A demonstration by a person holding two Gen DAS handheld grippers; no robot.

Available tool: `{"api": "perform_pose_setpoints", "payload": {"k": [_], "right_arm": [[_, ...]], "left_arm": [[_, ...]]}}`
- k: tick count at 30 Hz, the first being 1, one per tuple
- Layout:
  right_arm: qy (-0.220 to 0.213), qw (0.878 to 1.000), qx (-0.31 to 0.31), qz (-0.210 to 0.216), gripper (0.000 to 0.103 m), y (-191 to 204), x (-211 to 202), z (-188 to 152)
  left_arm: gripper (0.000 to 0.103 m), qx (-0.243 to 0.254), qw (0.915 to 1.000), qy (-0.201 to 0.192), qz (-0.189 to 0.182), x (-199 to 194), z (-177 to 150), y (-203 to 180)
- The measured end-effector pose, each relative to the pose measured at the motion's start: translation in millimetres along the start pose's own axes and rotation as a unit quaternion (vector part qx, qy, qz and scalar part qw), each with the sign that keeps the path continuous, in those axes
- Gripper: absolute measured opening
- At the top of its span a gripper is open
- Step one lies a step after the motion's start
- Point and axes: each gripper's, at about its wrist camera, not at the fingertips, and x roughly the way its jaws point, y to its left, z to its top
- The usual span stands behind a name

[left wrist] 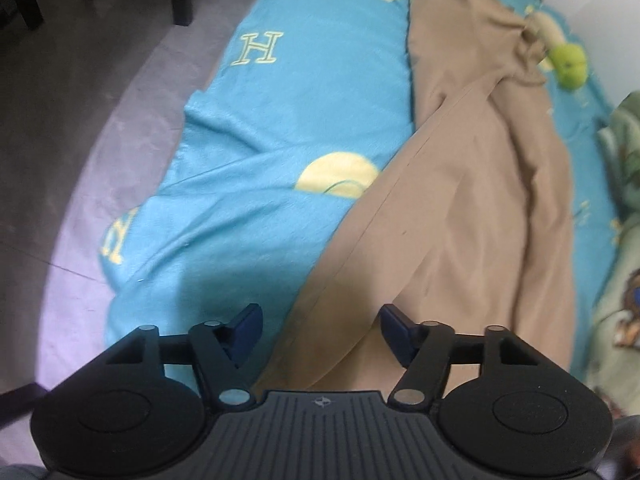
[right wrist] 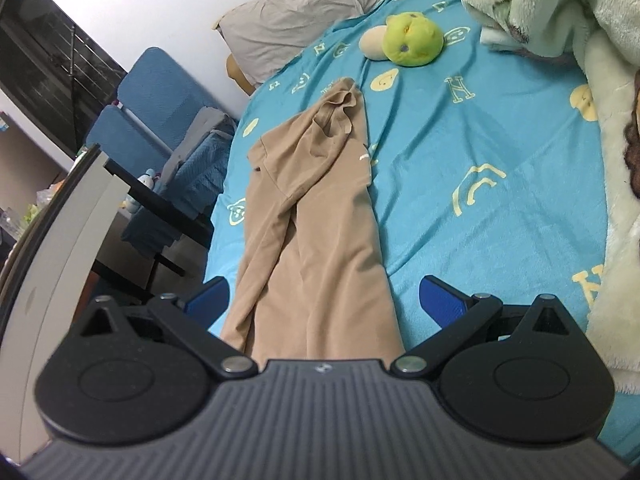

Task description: Fold clothes

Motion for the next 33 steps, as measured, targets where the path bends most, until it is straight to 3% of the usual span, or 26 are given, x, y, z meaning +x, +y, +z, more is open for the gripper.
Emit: {"api": "perform_pose_setpoints", "payload": {"k": [4, 8, 11, 14, 16, 19, 20, 26, 27, 29, 31, 33], "right_arm": [[0.005, 1.0, 0.005, -0.001, 0.103, -2, 1, 0], [0.009, 1.0, 0.007, 0.003, 0.103, -3, 1, 0], [0.015, 1.0, -0.001, 0.008, 0.103, -1, 2, 0], [0.018, 1.0, -0.002, 0.008, 0.103, -1, 3, -1], [0.019, 1.0, 0.003, 0.008, 0.103, -3, 3, -1], [0.021, 1.0, 0.013, 0.007, 0.103, -5, 4, 0], [0.022, 1.0, 0.015, 0.007, 0.103, -6, 5, 0], [0.028, 0.999, 0.025, 0.003, 0.103, -10, 5, 0], [0.028, 0.999, 0.027, 0.004, 0.103, -11, 5, 0], [0.028, 0.999, 0.031, 0.003, 0.103, -12, 5, -1], [0.03, 0.999, 0.035, 0.002, 0.103, -14, 5, -1], [0.034, 0.999, 0.038, -0.002, 0.103, -15, 7, -1]], "left_arm": [[0.035, 0.063, 0.9971, -0.009, 0.042, -7, -7, -20], [0.008, 0.125, 0.9897, -0.026, 0.065, -14, -20, -41], [0.003, 0.181, 0.9784, -0.06, 0.08, -28, -31, -62], [0.003, 0.241, 0.9618, -0.093, 0.092, -46, -47, -89], [0.003, 0.294, 0.944, -0.119, 0.09, -61, -65, -113], [0.003, 0.373, 0.9136, -0.149, 0.062, -64, -92, -152], [0.004, 0.381, 0.9113, -0.147, 0.05, -62, -96, -157], [0.023, 0.397, 0.9085, -0.129, -0.013, -57, -109, -168], [0.034, 0.4, 0.9077, -0.126, -0.023, -56, -111, -170], [0.049, 0.355, 0.924, -0.133, -0.053, -60, -101, -152], [0.051, 0.294, 0.942, -0.143, -0.077, -61, -87, -127], [0.056, 0.227, 0.961, -0.14, -0.074, -54, -72, -104]]}}
